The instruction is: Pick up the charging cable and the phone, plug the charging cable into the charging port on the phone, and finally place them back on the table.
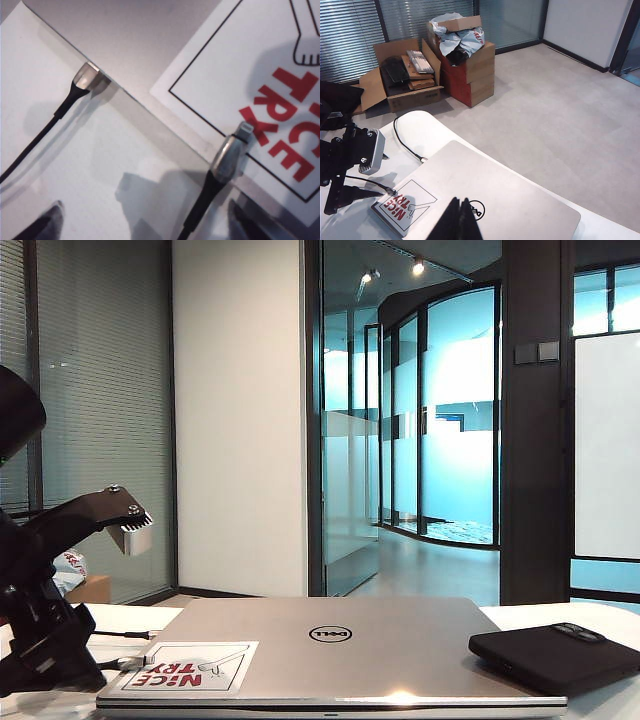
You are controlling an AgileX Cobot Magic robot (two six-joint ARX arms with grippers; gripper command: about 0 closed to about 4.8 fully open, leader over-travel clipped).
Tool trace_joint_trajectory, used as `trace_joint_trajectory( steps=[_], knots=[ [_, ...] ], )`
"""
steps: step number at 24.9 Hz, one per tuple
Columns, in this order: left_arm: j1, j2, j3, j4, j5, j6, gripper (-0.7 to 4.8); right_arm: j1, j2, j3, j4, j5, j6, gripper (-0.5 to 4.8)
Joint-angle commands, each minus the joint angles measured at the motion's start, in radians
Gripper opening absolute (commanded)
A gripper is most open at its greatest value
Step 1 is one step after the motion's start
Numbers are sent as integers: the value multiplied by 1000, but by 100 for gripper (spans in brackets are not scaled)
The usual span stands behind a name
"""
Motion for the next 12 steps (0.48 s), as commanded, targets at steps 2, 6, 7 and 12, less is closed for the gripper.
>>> trace_joint_trajectory(
  steps=[2,6,7,12],
  knots=[
    [0,-1,2,14,5,0,418,1,-2,7,25,-1,-3,-1],
    [0,-1,2,14,5,3,418,1,-2,7,26,-1,-3,-1],
    [0,-1,2,14,5,6,418,1,-2,7,26,-1,-3,-1],
    [0,0,2,14,5,13,418,1,-2,7,26,-1,-3,-1]
  ],
)
